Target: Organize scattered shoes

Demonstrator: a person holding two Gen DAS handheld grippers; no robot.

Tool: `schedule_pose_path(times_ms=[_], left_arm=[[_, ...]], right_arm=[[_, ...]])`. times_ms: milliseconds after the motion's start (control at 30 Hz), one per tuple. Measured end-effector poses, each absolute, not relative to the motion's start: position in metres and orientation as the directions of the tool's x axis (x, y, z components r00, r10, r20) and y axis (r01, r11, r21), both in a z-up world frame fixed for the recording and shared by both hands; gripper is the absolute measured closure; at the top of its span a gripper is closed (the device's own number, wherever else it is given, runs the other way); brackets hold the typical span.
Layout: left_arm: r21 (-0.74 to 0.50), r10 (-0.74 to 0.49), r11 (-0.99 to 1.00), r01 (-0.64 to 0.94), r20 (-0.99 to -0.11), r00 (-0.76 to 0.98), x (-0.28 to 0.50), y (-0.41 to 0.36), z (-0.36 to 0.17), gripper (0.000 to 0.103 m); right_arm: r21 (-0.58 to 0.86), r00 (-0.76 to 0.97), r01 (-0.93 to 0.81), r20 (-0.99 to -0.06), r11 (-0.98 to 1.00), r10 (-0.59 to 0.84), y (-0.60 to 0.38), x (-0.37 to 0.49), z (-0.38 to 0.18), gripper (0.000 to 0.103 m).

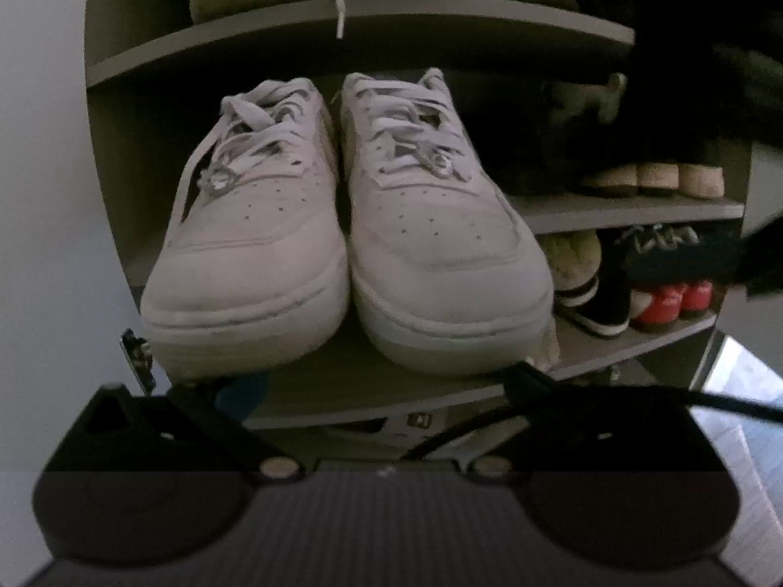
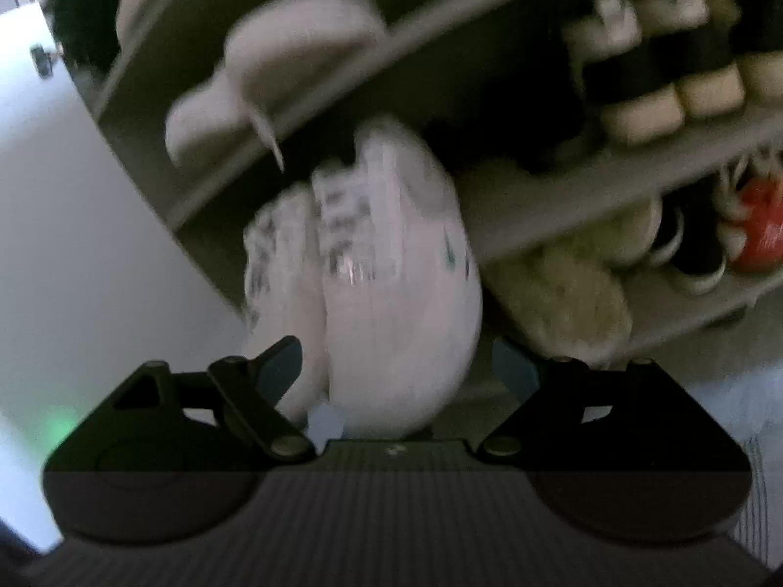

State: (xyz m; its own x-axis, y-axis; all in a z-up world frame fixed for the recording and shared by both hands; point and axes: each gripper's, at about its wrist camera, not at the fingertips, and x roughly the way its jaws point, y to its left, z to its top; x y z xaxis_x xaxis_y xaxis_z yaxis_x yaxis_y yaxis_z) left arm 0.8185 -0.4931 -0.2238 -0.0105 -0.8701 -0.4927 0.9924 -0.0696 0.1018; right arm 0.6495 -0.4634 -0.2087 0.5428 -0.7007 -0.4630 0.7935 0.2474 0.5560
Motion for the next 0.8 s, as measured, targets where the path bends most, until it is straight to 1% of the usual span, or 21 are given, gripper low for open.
schedule_pose_path(times_ms=[100, 167, 200, 233, 267, 367, 433, 500, 533, 667, 733, 800], left_arm=[[0.115, -0.867, -0.072, 0.991, -0.498, -0.005, 0.817, -0.494, -0.223, 0.000], [0.135, -0.861, -0.075, 0.988, -0.508, 0.004, 0.816, -0.495, -0.223, 0.000], [0.141, -0.860, -0.076, 0.987, -0.511, 0.007, 0.815, -0.495, -0.223, 0.000], [0.146, -0.858, -0.079, 0.986, -0.514, 0.008, 0.815, -0.495, -0.223, 0.000], [0.148, -0.856, -0.083, 0.986, -0.517, 0.006, 0.816, -0.495, -0.222, 0.000], [0.148, -0.856, -0.095, 0.984, -0.516, -0.005, 0.816, -0.496, -0.218, 0.000], [0.144, -0.856, -0.104, 0.984, -0.516, -0.015, 0.815, -0.500, -0.215, 0.000], [0.137, -0.855, -0.107, 0.985, -0.518, -0.020, 0.815, -0.505, -0.213, 0.000], [0.131, -0.853, -0.107, 0.986, -0.522, -0.023, 0.816, -0.509, -0.211, 0.000], [0.111, -0.834, -0.107, 0.988, -0.551, -0.028, 0.819, -0.530, -0.210, 0.000], [0.107, -0.819, -0.104, 0.989, -0.573, -0.025, 0.822, -0.544, -0.212, 0.000], [0.103, -0.809, -0.098, 0.990, -0.588, -0.019, 0.826, -0.557, -0.215, 0.000]], right_arm=[[0.580, 0.597, 0.771, -0.514, 0.263, -0.617, -0.465, 0.659, -0.228, 0.016], [0.647, 0.628, 0.726, -0.487, 0.232, -0.607, -0.471, 0.656, -0.238, 0.016], [0.695, 0.651, 0.687, -0.458, 0.213, -0.606, -0.474, 0.653, -0.244, 0.017], [0.725, 0.656, 0.661, -0.433, 0.194, -0.618, -0.476, 0.649, -0.246, 0.034], [0.751, 0.657, 0.637, -0.410, 0.175, -0.633, -0.478, 0.646, -0.247, 0.035], [0.714, 0.629, 0.674, -0.422, 0.188, -0.653, -0.479, 0.650, -0.238, 0.035], [0.709, 0.613, 0.680, -0.411, 0.187, -0.675, -0.480, 0.650, -0.233, 0.035], [0.745, 0.589, 0.646, -0.345, 0.168, -0.731, -0.481, 0.642, -0.229, 0.035], [0.745, 0.579, 0.646, -0.339, 0.163, -0.741, -0.483, 0.640, -0.228, 0.035], [0.724, 0.557, 0.672, -0.357, 0.155, -0.750, -0.500, 0.642, -0.228, 0.035], [0.738, 0.558, 0.656, -0.332, 0.159, -0.761, -0.506, 0.646, -0.234, 0.035], [0.729, 0.543, 0.666, -0.327, 0.159, -0.773, -0.512, 0.647, -0.234, 0.035]])
